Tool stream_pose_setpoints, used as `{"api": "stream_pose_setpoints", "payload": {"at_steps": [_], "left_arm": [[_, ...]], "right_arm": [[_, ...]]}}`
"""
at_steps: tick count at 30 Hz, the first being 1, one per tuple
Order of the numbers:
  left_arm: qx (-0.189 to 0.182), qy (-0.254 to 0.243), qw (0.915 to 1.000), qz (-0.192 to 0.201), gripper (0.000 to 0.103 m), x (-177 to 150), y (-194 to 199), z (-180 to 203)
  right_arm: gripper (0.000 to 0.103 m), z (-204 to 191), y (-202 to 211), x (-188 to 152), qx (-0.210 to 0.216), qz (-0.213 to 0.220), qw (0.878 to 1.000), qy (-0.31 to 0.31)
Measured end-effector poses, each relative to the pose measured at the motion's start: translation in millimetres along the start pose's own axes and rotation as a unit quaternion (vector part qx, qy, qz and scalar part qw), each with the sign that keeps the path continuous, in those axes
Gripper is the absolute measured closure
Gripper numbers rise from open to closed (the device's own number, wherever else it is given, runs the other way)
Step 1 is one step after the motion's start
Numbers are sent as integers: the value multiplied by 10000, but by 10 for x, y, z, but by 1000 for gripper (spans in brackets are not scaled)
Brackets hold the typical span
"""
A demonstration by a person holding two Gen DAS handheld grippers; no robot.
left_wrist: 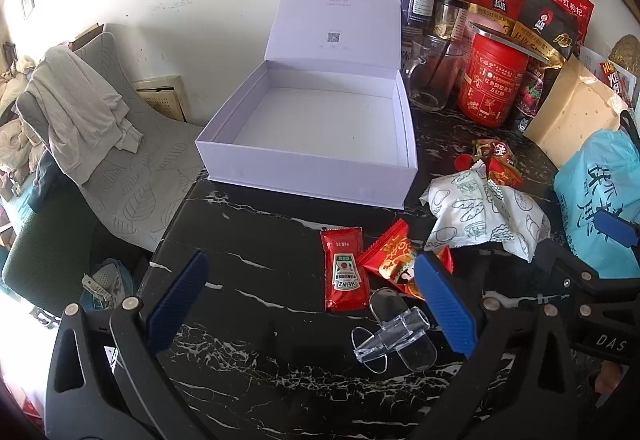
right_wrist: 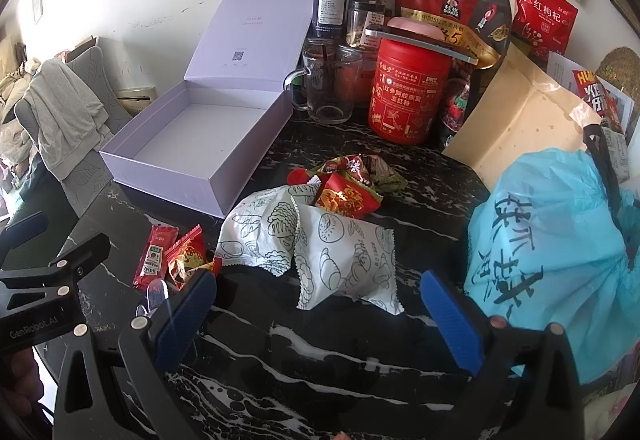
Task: Organize objects
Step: 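Move both tools toward the clear plastic stand and red ketchup packet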
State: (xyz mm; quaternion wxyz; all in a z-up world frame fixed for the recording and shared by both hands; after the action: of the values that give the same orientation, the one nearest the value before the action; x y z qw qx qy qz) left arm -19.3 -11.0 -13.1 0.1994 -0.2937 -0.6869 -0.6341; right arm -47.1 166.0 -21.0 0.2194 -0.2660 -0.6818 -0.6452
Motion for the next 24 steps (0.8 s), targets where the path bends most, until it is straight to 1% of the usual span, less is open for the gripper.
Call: {"api": "stream_pose_setpoints", "payload": {"at_steps": [24], "left_arm": [[-8,72,10000,-68,0,-70,-3,-32]], "right_arm": [[0,-7,11,-34,14,1,10000,10]]}}
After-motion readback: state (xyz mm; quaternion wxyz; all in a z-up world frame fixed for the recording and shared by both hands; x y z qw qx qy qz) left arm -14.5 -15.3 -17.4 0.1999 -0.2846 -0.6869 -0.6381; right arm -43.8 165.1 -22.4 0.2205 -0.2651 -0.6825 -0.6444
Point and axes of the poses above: each gripper's, at about its wrist camera, not at the fingertips, and y roughly against the way its jaws point, z to its right, x to its top, the point moved 2 cm from there along -y, roughly the way its jaws point, and after that the axes turned 9 degrees about -y, right-handed, at the moved point
